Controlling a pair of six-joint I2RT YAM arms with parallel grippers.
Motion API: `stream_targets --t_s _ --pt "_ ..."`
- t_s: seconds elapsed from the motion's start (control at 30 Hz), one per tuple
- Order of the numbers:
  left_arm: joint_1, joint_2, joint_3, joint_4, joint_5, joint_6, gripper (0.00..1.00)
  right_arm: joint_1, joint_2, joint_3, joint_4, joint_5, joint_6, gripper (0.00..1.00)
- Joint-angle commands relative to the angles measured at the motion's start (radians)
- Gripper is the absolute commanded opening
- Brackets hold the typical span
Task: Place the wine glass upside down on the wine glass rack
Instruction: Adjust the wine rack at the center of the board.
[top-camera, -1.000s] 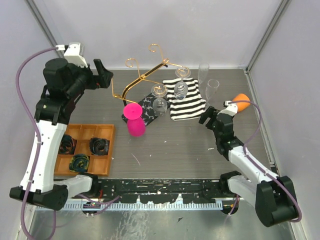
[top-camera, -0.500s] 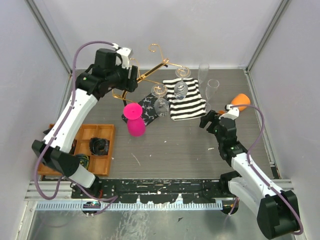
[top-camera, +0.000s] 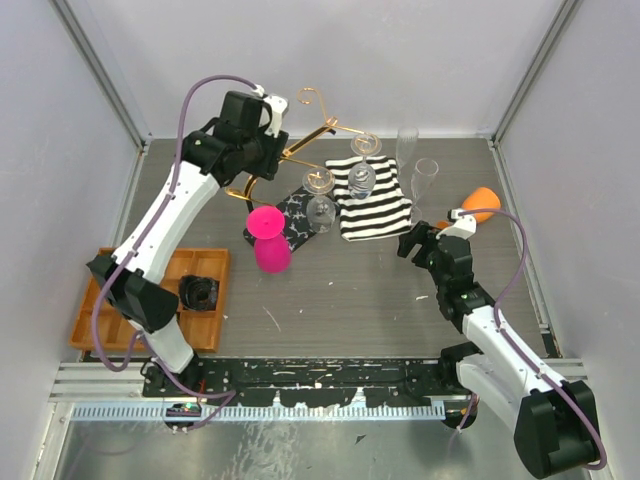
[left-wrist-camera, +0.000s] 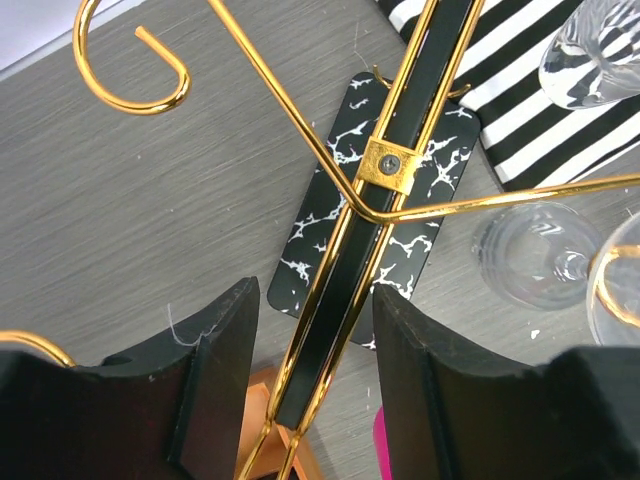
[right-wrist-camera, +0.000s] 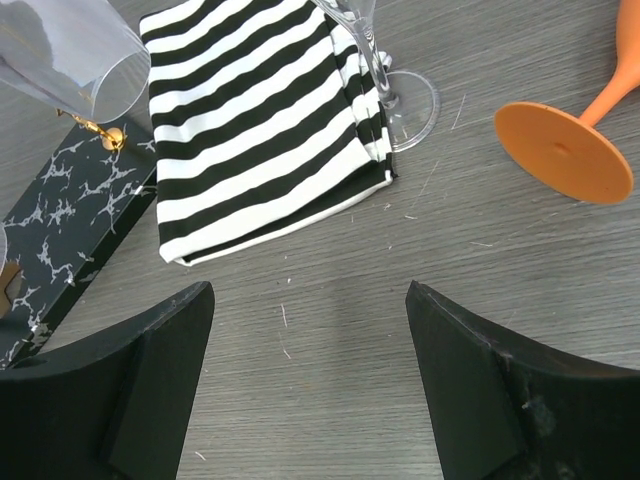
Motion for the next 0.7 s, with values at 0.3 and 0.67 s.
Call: stream_targets --t_s 0.3,0.67 --pt "-0.007 0.063 0.061 -0.041 -0.028 0.015 0.52 -0.001 -0.029 -0.003 0.007 -0.025 -0.017 0.83" --pt "-0.051 0.093 0.122 -0.111 -0.164 -0.066 0.21 -0.001 -0.043 -0.009 -0.009 -0.009 -0.013 0.83"
